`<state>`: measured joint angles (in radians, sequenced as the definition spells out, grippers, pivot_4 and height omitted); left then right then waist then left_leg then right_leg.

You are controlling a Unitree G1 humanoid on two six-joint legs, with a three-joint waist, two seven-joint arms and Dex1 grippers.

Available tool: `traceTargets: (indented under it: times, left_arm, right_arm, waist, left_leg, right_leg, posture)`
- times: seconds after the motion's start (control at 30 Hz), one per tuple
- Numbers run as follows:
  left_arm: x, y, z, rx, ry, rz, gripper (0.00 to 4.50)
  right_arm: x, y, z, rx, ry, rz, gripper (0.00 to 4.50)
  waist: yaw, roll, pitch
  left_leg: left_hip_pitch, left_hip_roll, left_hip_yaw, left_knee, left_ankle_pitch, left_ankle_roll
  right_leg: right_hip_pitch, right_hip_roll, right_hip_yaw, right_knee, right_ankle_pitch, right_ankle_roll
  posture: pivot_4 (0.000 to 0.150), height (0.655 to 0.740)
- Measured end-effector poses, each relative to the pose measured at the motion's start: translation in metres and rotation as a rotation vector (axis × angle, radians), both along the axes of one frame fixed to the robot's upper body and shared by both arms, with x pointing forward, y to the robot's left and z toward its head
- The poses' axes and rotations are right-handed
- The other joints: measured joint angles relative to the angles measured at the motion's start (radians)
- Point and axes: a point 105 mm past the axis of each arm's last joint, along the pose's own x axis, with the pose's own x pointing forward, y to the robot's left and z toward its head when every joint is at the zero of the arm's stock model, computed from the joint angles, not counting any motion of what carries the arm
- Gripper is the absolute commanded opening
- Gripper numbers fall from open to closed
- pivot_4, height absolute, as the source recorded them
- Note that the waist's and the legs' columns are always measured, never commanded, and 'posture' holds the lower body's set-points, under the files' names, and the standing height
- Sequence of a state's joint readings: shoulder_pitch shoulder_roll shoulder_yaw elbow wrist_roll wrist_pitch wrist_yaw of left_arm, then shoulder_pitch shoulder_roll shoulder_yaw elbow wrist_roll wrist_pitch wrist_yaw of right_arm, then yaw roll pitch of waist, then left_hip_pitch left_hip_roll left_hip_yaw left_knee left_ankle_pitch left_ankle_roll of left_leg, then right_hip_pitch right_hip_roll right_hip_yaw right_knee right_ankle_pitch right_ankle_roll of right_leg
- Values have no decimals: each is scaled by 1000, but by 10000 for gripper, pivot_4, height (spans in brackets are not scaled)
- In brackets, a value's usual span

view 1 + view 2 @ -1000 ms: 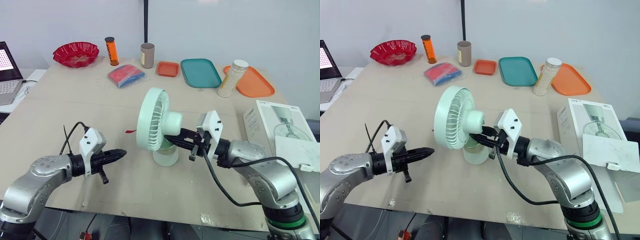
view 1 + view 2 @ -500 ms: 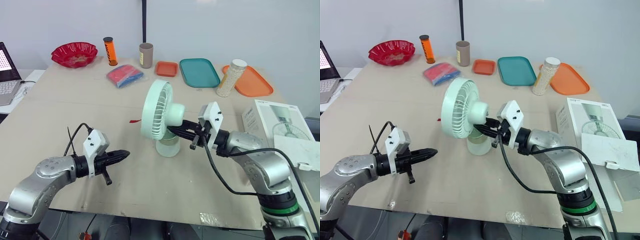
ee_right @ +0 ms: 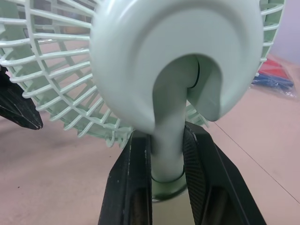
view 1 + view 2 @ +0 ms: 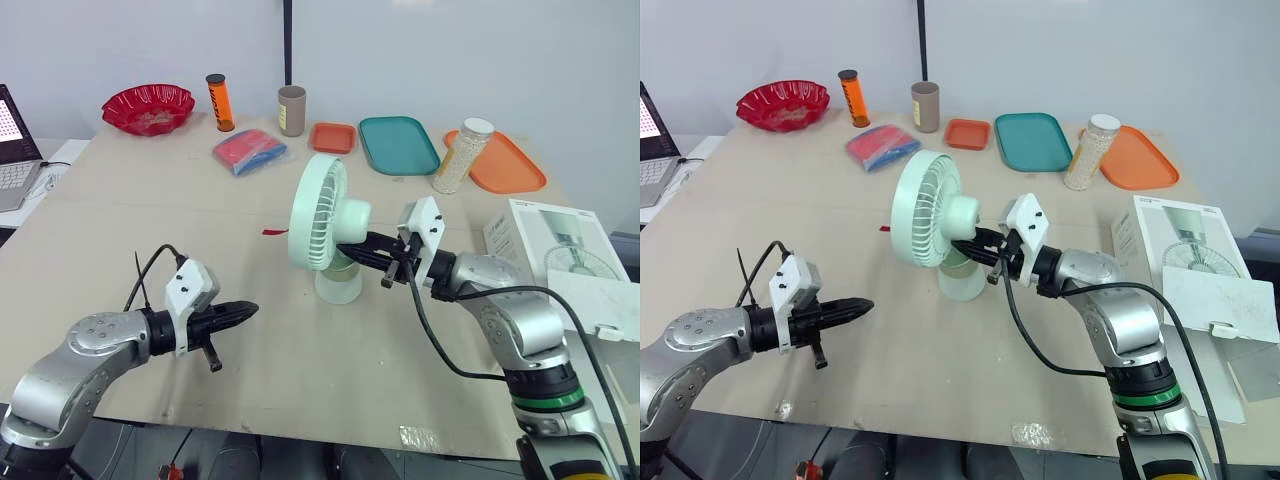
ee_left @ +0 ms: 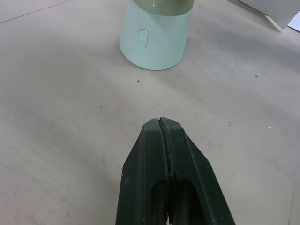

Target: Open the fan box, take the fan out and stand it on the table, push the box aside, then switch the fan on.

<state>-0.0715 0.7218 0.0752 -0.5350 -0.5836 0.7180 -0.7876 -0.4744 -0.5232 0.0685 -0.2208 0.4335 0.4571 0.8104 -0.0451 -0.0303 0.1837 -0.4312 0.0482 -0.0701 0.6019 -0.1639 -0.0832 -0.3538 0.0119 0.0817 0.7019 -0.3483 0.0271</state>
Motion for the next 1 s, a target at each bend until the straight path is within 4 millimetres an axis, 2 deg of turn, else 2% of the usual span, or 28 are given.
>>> traceTargets:
  times: [0.6,1.0]
  left_arm:
    - [2,-14,9,-8,-6,-6,605]
    - [2,-18,6,-33,-8,4,605]
  right_arm:
    - [1,0,-1,-5,-2,-1,3607]
    - [1,0,-1,-9,-4,0,3607]
  waist:
    - [-1,0,0]
    - [0,0,0]
  left_leg:
    - [0,0,0,0,0,0]
    - [1,0,0,0,0,0]
  right_leg:
    - [0,0,0,0,0,0]
    - [0,0,0,0,0,0]
  posture:
    - [1500,7400]
    - [1500,7400]
